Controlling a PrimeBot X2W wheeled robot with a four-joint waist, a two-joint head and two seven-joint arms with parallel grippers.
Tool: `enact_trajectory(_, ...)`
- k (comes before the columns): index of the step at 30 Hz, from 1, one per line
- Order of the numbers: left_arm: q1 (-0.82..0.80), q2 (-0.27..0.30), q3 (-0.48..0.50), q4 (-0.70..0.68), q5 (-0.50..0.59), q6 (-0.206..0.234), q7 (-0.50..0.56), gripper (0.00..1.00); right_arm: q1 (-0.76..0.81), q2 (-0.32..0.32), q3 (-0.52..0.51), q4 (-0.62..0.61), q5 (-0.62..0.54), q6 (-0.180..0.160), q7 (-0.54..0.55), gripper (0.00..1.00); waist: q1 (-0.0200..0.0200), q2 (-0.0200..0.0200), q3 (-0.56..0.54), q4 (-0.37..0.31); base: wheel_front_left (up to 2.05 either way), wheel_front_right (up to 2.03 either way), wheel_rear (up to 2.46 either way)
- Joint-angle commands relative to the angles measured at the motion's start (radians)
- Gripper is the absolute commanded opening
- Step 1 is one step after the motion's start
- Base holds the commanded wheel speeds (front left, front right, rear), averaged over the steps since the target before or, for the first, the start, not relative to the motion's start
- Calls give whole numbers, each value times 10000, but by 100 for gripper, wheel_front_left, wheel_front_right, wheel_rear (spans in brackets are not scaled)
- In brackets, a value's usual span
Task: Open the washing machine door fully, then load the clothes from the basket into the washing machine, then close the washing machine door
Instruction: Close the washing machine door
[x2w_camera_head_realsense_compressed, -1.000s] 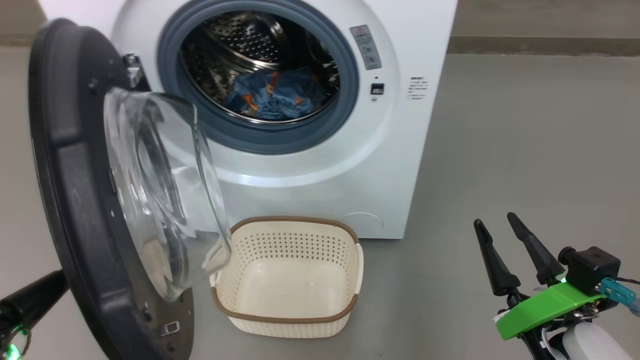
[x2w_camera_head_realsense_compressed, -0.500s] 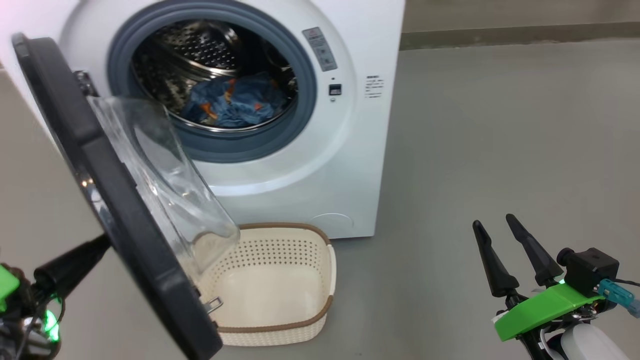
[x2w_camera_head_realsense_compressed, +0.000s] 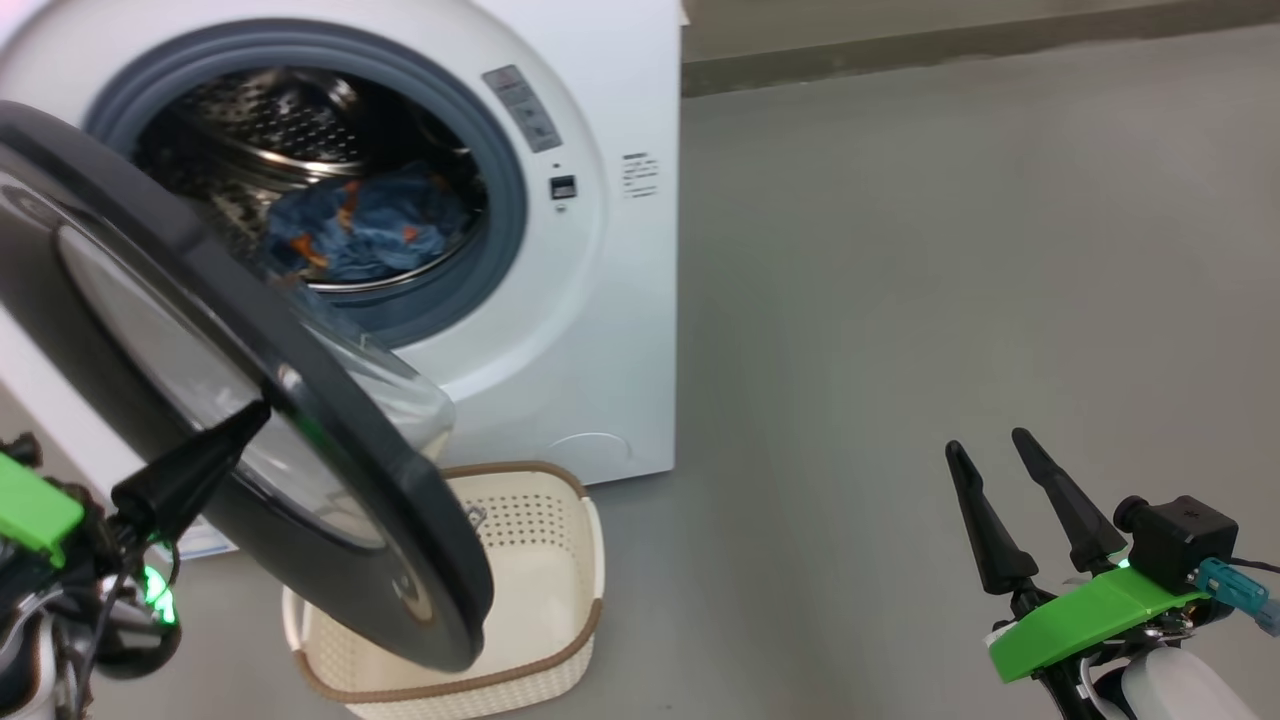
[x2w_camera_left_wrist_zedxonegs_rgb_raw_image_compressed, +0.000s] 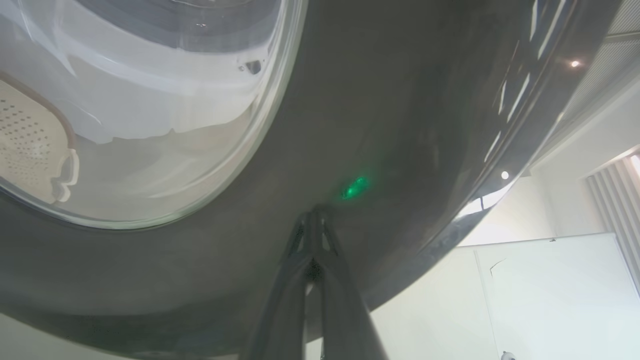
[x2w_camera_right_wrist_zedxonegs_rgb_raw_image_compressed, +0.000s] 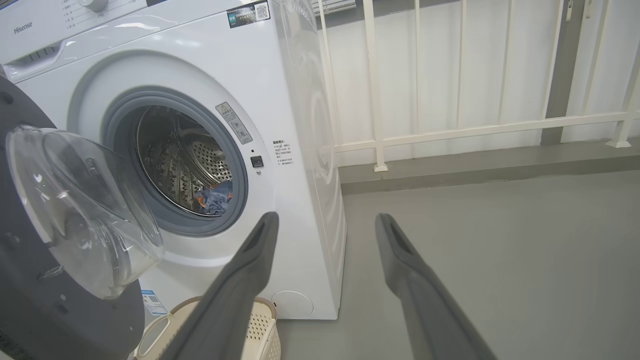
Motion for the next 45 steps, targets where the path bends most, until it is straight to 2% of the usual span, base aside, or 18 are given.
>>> enact_trajectory(1,-723,182,247,-178,29,-147,-83,0,-147,-119,104,-211,61,44,-80,100,0,0,63,-345,0,0,0)
enact_trajectory(13,-1617,-39,277,878,475,-935,-1037,0,-185,-92,1,-227,80,44,-80,100,0,0,192,-751,0,0,0)
enact_trajectory(27,-1687,-46,-120,1005,1235,-1661,-1559,0,-97,4,-192,-243,16,44,-80,100,0,0,149,-170,0,0,0)
enact_trajectory(32,-1515,108,-189,720,1684,-1896,-1889,0,-69,13,-220,-252,-2,44,-80,100,0,0,95,-25,0,0,0)
enact_trajectory(33,-1451,167,-198,624,1801,-1950,-1966,7,-60,13,-229,-255,-4,44,-80,100,0,0,88,-7,0,0,0)
enact_trajectory(34,-1374,231,-207,506,1943,-2018,-2065,33,-47,11,-237,-263,-7,44,-80,100,0,0,78,9,0,0,0)
enact_trajectory(35,-1287,292,-208,374,2091,-2078,-2180,49,-31,7,-246,-275,-10,44,-80,100,0,0,74,24,0,0,0)
enact_trajectory(36,-1191,357,-223,224,2230,-2166,-2267,100,-17,-2,-264,-285,-8,44,-80,100,0,0,75,41,0,0,0)
enact_trajectory(40,-637,610,-249,-425,3465,-2640,-3418,100,37,-28,-348,-313,-5,44,-80,100,0,0,94,138,0,0,0)
enact_trajectory(43,-234,517,-362,-737,4293,-2952,-4396,100,22,-37,-357,-330,-4,44,-80,100,0,0,95,182,0,0,0)
enact_trajectory(45,107,702,-558,-946,5266,-3140,-5187,100,21,-53,-354,-341,-2,44,-80,100,0,0,101,205,0,0,0)
